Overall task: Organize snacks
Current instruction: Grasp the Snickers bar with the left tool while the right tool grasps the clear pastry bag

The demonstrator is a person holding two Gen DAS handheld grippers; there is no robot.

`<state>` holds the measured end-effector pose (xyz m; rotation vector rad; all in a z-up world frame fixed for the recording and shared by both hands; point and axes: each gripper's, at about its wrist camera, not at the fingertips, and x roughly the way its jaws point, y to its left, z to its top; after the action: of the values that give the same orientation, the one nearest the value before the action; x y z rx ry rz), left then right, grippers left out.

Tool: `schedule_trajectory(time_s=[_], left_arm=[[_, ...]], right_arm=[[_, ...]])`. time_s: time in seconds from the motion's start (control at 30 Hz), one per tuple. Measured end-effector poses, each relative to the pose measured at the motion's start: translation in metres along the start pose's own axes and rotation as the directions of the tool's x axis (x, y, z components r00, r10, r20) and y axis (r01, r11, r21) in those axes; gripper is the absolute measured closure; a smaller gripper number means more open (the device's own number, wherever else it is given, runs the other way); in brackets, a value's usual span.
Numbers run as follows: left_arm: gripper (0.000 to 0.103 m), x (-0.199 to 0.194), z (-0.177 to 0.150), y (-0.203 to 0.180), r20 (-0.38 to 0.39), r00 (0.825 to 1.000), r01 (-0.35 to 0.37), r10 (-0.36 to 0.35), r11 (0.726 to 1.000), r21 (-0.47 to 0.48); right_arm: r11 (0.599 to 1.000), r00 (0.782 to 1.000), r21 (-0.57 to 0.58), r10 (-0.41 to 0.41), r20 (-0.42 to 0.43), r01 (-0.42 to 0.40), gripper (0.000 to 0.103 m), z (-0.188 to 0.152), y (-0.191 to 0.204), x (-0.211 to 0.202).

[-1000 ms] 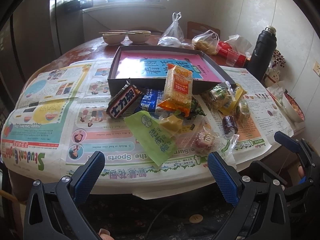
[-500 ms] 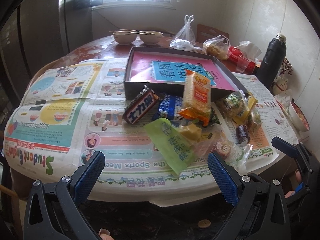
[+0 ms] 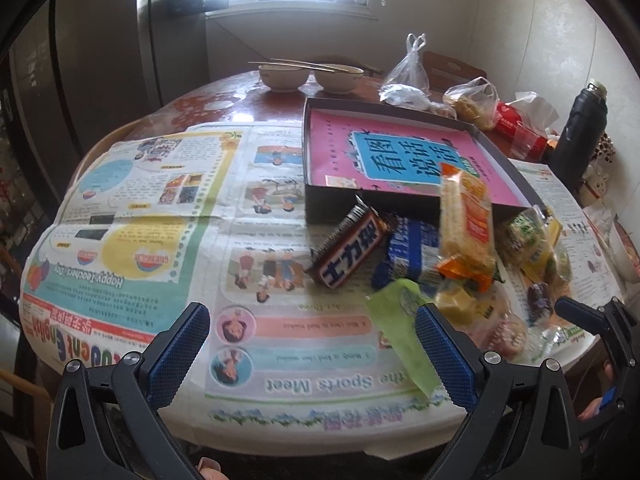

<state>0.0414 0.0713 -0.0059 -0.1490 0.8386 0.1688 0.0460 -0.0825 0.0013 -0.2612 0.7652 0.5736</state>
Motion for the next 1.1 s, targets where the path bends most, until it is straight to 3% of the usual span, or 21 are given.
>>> schedule_trajectory(time_s=[0.17,0.4,0.6,0.9,1.1], left_arm=[[0.001,0.016,0.012,0.008,-0.025,1.000,0.008,-0.008,1.000,0.005],[0.001,0.035,0.021,0.007,-0.054,0.998,0.044,-0.042,0.998,0.036],[0.007,0.048,0.028,0.009,-0.066,0.997,0.046,-0.043,0.998,0.043],[0.025,0.058,0.035,0.001,-0.075,0.995,0.074,-0.066,0.992,0.102],[0.049,0.070,0.038,-0.005,-0.110,0.986,0.132,-0.121,0.986,0.099]], right_arm=[[1.000,0.999,-0.023,0.013,-0.033,-0.014,0.020,0.002,0.000,0.013],[0.997,0.998,-0.072,0.012,-0.064,-0.017,0.040,0.004,0.006,0.028],[0.995,0.997,-0.092,0.021,-0.072,-0.028,0.054,0.007,0.007,0.035],[0.998,0.995,-0.029,0.055,-0.086,-0.058,0.057,0.011,-0.004,0.040],[0.995,0.992,0.032,0.094,-0.083,-0.092,0.059,0.012,-0.013,0.041]])
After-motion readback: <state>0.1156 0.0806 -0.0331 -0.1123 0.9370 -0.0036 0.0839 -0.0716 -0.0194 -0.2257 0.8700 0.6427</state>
